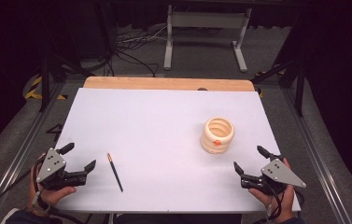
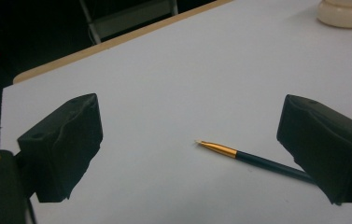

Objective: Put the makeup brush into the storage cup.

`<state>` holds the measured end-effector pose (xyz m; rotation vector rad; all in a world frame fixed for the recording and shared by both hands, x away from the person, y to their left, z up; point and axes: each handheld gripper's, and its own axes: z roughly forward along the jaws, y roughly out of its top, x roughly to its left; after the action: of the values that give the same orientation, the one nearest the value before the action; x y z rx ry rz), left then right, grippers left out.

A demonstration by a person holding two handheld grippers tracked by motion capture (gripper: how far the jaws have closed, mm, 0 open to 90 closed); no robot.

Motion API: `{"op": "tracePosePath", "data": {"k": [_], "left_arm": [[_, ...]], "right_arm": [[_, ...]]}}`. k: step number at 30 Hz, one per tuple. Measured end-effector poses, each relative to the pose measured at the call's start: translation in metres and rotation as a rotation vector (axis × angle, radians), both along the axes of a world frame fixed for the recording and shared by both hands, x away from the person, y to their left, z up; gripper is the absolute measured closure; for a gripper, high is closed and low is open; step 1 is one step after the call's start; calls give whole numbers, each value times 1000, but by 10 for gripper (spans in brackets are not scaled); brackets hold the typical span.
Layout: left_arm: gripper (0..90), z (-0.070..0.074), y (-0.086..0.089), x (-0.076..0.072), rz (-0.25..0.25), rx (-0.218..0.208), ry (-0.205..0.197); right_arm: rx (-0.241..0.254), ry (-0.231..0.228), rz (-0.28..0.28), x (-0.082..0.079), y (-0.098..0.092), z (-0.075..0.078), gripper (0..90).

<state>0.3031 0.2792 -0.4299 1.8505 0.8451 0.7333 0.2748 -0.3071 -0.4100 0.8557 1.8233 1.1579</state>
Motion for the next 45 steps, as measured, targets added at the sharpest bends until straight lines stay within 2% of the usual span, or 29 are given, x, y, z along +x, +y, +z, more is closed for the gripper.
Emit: {"op": "tracePosePath", "data": {"k": [4, 7, 10, 16, 19, 20, 22, 23, 25, 30, 33, 36, 39, 41, 45], "left_arm": [[50, 0, -2, -1, -17, -2, 1], [47, -1, -2, -1, -18, 7, 10], [50, -2, -3, 0, -27, 19, 10], [55, -4, -7, 4, -31, 23, 60], [88, -5, -11, 8, -19, 55, 111], [90, -5, -14, 10, -23, 52, 144], [94, -5, -15, 11, -20, 54, 152], [108, -6, -18, 13, 20, 70, 177], [113, -6, -21, 15, 13, 70, 209], [168, -3, -26, 20, 63, 75, 265], [178, -3, -29, 29, 67, 63, 343], [238, -1, -33, 38, 71, 28, 440], [309, 1, -37, 43, 61, -6, 491], [357, 0, -42, 49, 66, 8, 550], [421, -4, -49, 56, 74, 33, 607]], "right_arm": [[-6, -8, -5, -1, -2, -1, 82], [17, -18, -17, -2, -3, 1, 82], [2, -24, -19, -1, -1, 2, 84], [-24, -1, -16, 1, 3, -1, 93], [-35, 15, -15, 1, 3, -2, 104], [-38, 17, -20, 1, 3, -2, 105], [-35, 24, -21, 2, 2, -3, 109], [-33, 28, -25, 2, 2, -3, 109], [-36, 38, -27, 3, 2, -4, 110], [-47, 47, -21, 4, 3, -5, 110], [-48, 57, -16, 5, 4, -7, 113], [-53, 72, -11, 6, 4, -8, 118], [-58, 76, -1, 6, 4, -8, 121], [-57, 82, 10, 6, 5, -9, 123], [-64, 83, 12, 6, 6, -9, 123]]}}
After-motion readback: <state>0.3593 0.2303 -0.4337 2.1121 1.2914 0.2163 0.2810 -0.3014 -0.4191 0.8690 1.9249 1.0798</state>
